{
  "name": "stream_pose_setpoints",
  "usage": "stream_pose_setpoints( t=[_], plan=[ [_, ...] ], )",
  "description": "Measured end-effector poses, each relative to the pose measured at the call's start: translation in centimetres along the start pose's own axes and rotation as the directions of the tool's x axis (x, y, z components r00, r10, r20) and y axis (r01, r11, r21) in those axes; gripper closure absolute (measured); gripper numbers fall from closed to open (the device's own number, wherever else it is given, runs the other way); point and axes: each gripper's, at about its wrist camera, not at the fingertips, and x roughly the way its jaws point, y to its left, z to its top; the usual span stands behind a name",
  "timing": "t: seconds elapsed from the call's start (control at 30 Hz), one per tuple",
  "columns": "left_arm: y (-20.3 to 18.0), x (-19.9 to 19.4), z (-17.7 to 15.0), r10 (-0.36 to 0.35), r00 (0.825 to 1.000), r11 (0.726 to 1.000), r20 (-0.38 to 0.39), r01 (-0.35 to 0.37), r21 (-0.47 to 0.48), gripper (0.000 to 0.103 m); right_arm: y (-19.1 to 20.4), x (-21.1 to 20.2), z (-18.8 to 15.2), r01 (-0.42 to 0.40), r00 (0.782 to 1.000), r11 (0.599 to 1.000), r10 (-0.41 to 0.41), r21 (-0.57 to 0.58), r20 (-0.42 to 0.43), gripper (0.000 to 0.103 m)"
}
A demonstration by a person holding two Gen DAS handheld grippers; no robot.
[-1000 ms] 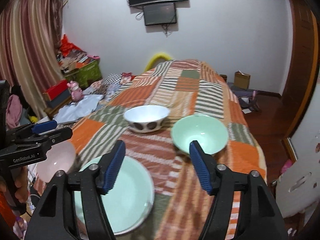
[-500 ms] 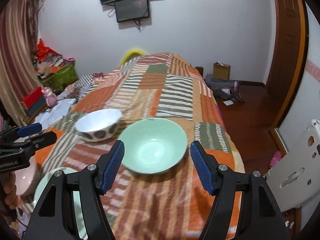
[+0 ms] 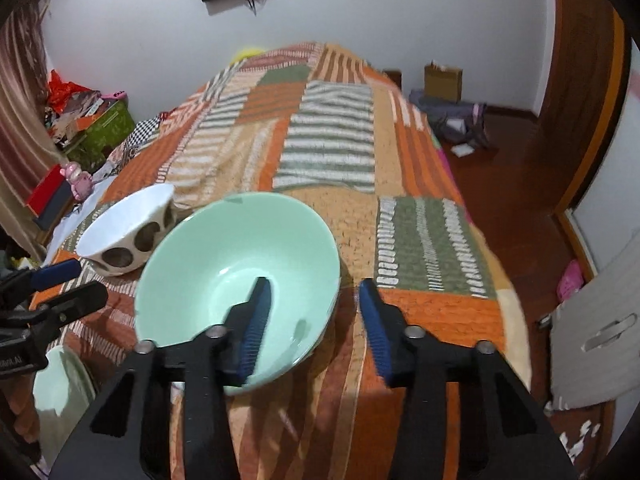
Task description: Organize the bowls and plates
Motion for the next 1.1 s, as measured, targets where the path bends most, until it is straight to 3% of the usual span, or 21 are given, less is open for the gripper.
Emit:
stream_pose_setpoints(
  t=[0.37,0.47,0.53,0.7,0.83,1.1],
  plan=[
    [-0.9,4.0,0.1,-0.044,0.997,0.999,-0.064,0.044,0.008,0.027,0.2,2.2,-0.2,-0.078,0.993,0.997,0.075,-0.024,-0.088,0.08],
    [-1.0,4.8,-0.1,-0.063,0.994,0.998,-0.094,0.063,-0.004,0.038,0.4,2.3,-0.2,-0.104,0.99,0.994,0.1,-0.04,-0.102,0.083],
    [-1.1,5.3,-0.2,-0.081,0.99,0.997,-0.119,0.08,-0.013,0.052,0.8,2.4,-0.4,-0.109,0.989,0.992,0.103,-0.055,-0.109,0.083],
    [-1.7,5.7,-0.4,-0.089,0.989,0.996,-0.115,0.092,0.018,0.076,0.9,2.3,-0.2,-0.117,0.988,0.992,0.111,-0.051,-0.107,0.083],
    [-2.8,5.5,-0.7,-0.038,0.996,0.997,-0.083,0.044,0.067,0.077,1.0,2.1,0.0,-0.12,0.988,0.992,0.115,-0.04,-0.102,0.083],
    [-2.9,3.0,-0.8,-0.049,0.998,0.996,-0.043,0.052,0.078,0.077,2.2,0.0,0.2,-0.098,0.994,0.994,0.095,-0.055,-0.055,0.083]
  ],
)
